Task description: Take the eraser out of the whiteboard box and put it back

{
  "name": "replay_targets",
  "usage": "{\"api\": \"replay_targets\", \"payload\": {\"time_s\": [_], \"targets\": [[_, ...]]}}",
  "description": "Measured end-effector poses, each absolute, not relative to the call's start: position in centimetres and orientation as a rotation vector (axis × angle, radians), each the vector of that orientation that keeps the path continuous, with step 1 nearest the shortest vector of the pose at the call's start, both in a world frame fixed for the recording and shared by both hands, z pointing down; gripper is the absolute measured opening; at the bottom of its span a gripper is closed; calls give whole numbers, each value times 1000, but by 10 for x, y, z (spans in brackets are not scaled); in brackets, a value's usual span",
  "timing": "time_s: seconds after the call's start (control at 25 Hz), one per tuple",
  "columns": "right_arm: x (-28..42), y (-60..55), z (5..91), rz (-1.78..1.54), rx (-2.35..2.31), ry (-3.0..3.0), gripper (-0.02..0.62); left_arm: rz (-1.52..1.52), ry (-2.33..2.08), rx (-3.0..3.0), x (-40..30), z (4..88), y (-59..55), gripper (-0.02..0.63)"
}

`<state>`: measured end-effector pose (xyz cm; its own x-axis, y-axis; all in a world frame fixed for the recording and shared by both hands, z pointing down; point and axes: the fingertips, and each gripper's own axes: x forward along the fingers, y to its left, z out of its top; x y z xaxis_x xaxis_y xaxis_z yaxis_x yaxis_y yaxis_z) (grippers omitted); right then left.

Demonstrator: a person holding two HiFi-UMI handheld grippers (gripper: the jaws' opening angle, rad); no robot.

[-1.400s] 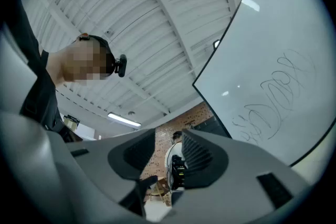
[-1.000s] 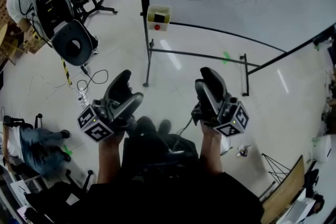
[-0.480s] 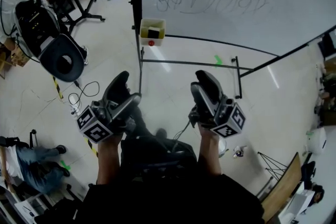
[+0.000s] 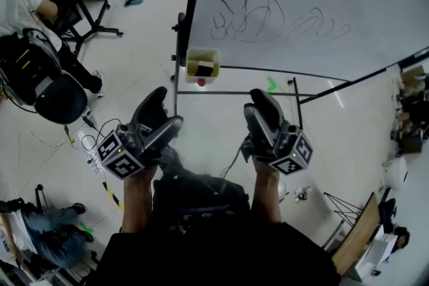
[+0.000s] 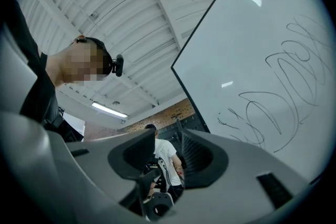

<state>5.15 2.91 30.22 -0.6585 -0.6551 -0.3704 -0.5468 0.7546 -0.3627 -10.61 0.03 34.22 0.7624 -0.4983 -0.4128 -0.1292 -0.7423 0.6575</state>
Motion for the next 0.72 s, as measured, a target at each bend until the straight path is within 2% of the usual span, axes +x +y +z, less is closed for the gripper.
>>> {"api": "replay_targets", "payload": {"time_s": [0.72], "targets": [[17,-36,328,-343,-1004,2520,163,-757,-404,2287,-131,365,-70,428]]}}
